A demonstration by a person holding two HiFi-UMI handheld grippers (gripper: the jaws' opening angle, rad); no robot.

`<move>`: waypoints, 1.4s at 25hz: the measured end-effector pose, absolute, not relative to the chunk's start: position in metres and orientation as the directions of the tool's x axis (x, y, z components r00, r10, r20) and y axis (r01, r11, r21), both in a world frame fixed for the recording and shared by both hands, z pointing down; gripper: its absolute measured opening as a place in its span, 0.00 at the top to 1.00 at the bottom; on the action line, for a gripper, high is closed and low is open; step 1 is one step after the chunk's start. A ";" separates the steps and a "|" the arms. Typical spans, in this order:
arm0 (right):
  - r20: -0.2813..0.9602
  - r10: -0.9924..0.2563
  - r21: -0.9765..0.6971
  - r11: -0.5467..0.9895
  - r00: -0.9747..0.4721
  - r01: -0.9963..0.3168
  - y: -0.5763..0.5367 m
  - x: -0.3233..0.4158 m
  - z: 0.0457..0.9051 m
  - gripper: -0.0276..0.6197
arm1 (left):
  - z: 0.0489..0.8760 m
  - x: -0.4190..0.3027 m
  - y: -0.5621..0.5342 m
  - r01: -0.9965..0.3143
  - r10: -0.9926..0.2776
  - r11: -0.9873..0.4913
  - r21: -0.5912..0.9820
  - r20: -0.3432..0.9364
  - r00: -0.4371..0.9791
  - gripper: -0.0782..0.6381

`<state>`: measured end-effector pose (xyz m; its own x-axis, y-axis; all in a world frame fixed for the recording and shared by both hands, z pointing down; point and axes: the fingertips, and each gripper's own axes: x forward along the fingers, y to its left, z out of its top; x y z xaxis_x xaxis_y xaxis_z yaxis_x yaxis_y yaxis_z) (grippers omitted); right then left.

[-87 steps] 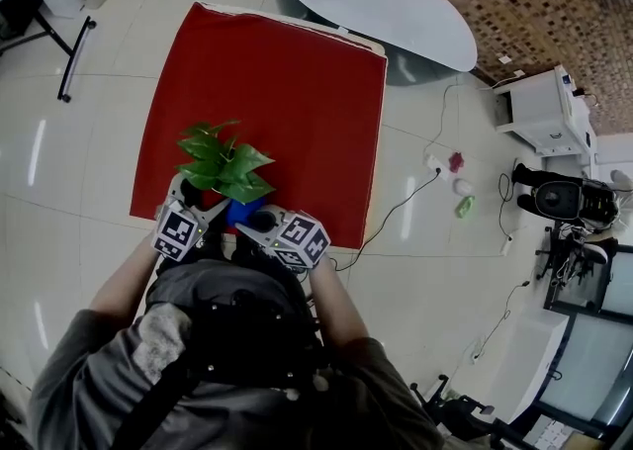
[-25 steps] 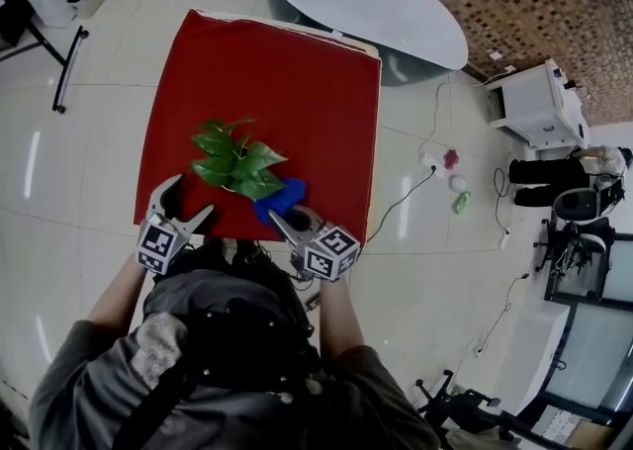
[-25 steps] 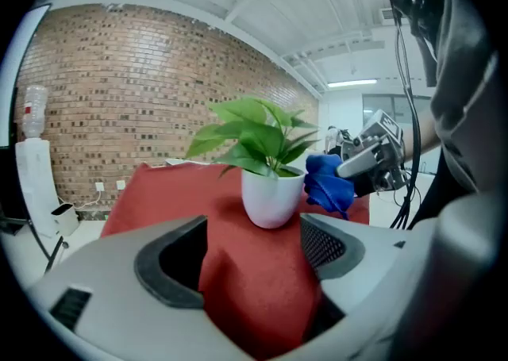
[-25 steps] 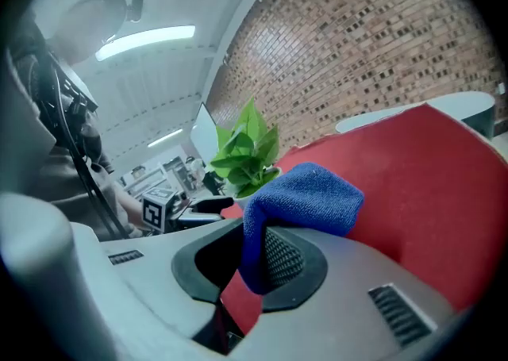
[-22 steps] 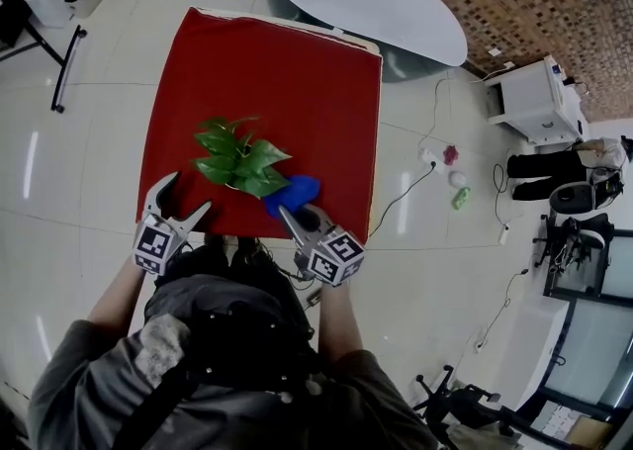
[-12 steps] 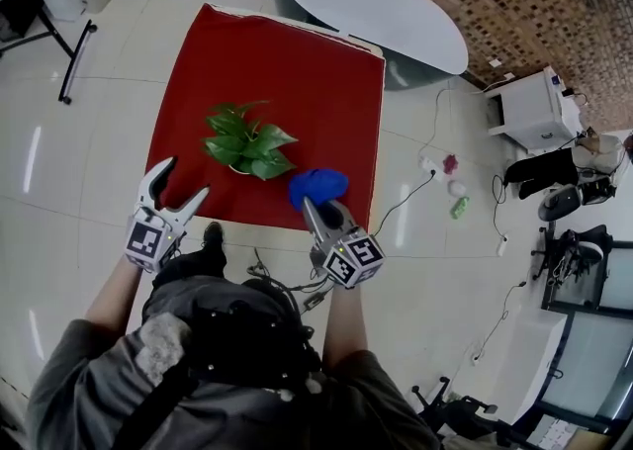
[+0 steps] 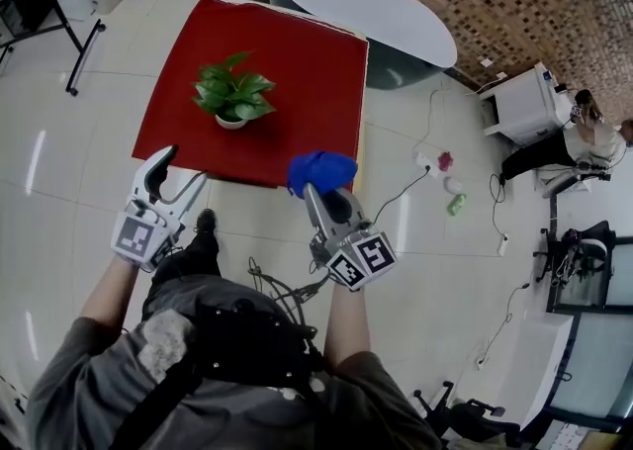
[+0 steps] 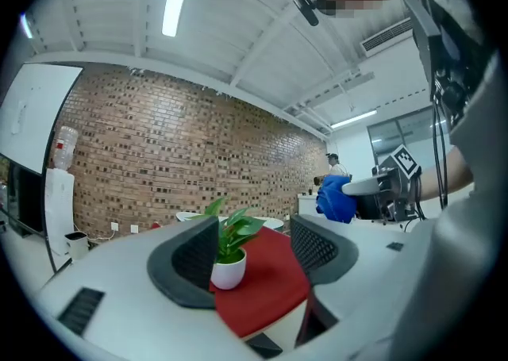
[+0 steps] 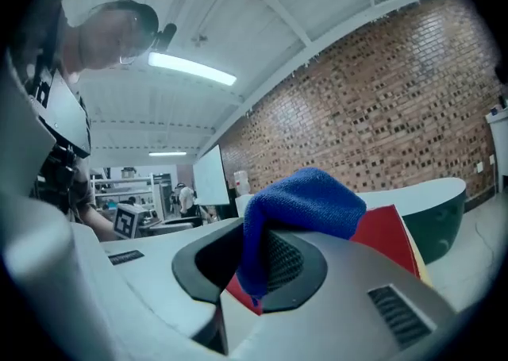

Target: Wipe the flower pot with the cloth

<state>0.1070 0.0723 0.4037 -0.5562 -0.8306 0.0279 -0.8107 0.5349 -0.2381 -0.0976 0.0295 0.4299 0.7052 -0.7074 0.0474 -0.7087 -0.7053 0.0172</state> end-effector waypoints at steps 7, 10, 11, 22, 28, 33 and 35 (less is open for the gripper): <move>-0.021 -0.839 -0.160 0.539 -0.543 -0.827 0.171 0.116 0.363 0.86 | 0.389 -0.077 0.124 -0.741 -0.741 -0.672 0.007 0.009 0.672 0.55; -0.010 -0.845 -0.167 0.529 -0.535 -0.832 0.210 0.120 0.354 0.86 | 0.375 -0.068 0.162 -0.736 -0.736 -0.677 0.001 -0.015 0.677 0.55; -0.008 -0.845 -0.166 0.528 -0.534 -0.833 0.223 0.122 0.351 0.86 | 0.372 -0.065 0.175 -0.736 -0.736 -0.677 -0.002 -0.012 0.677 0.56; -0.081 -0.828 -0.126 0.561 -0.555 -0.818 0.337 0.128 0.301 0.86 | 0.328 -0.059 0.290 -0.775 -0.775 -0.631 -0.013 0.003 0.631 0.86; -0.083 -0.827 -0.074 0.562 -0.556 -0.824 0.340 0.112 0.298 0.86 | 0.324 -0.064 0.292 -0.755 -0.756 -0.655 -0.023 0.006 0.655 0.88; -0.080 -0.834 -0.063 0.551 -0.546 -0.832 0.343 0.098 0.291 0.86 | 0.318 -0.070 0.296 -0.736 -0.736 -0.677 -0.026 0.042 0.675 0.88; -0.077 -0.829 -0.064 0.558 -0.553 -0.827 0.358 0.089 0.292 0.86 | 0.320 -0.075 0.312 -0.729 -0.728 -0.684 -0.019 0.060 0.682 0.88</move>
